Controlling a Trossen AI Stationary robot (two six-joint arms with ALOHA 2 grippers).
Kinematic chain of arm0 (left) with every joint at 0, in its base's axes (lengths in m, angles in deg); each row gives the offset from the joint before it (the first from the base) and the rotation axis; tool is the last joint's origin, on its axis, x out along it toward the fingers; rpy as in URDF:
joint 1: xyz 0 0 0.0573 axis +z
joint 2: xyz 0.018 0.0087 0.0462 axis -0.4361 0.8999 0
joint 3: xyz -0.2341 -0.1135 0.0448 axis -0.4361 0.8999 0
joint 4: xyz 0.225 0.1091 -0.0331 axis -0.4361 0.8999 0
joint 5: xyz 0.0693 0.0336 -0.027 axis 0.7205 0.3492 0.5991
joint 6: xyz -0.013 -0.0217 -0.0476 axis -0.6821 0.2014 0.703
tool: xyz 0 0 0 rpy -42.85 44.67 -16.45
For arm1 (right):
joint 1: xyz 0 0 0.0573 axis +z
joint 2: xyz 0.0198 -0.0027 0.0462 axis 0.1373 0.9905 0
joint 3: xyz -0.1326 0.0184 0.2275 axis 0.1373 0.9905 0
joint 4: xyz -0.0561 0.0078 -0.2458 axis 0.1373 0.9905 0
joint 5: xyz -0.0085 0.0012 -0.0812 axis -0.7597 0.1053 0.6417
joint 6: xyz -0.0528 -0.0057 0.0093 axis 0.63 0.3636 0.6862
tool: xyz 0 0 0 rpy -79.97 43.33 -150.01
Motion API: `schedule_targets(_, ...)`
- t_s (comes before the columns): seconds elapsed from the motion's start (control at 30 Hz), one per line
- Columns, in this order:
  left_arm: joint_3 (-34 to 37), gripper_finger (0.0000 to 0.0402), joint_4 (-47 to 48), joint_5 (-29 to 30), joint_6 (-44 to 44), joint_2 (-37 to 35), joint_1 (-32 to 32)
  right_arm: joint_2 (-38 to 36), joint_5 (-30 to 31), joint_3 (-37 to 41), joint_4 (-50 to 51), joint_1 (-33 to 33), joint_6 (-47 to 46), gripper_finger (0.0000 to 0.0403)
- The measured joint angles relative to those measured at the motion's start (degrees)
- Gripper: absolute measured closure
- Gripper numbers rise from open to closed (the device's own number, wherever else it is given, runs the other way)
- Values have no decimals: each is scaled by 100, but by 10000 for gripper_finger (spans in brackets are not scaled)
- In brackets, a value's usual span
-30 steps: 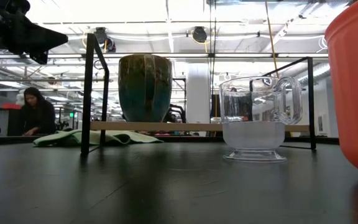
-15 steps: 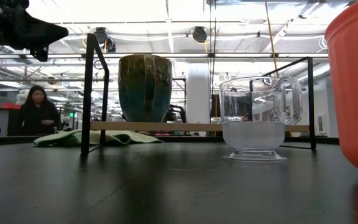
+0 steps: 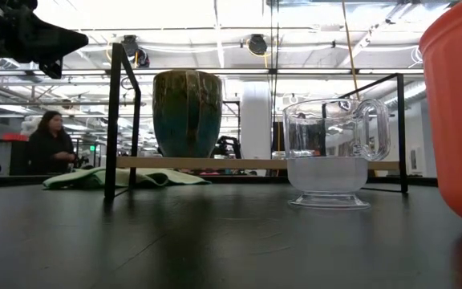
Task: Stack small to large cups/mugs on shelf
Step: Put the orange mug on the shelf
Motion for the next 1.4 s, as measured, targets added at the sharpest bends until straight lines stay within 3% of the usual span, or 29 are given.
schedule_targets(0.2,0,380,2,0,11,2,1,1,111,-97,1136,-274,-921,403)
schedule_targets(0.33,-1,380,9,-2,16,0,1,1,-134,-97,1639,-408,-1378,393)
schedule_targets(0.83,0,380,181,-2,2,0,-1,5,-1163,-97,1891,-478,-2285,269)
schedule_targets(1.27,-1,380,179,-4,13,0,0,392,-2097,67,1833,-593,-2769,261)
schedule_targets(1.4,0,380,179,-4,22,0,1,469,-2121,67,1835,-597,-2772,261)
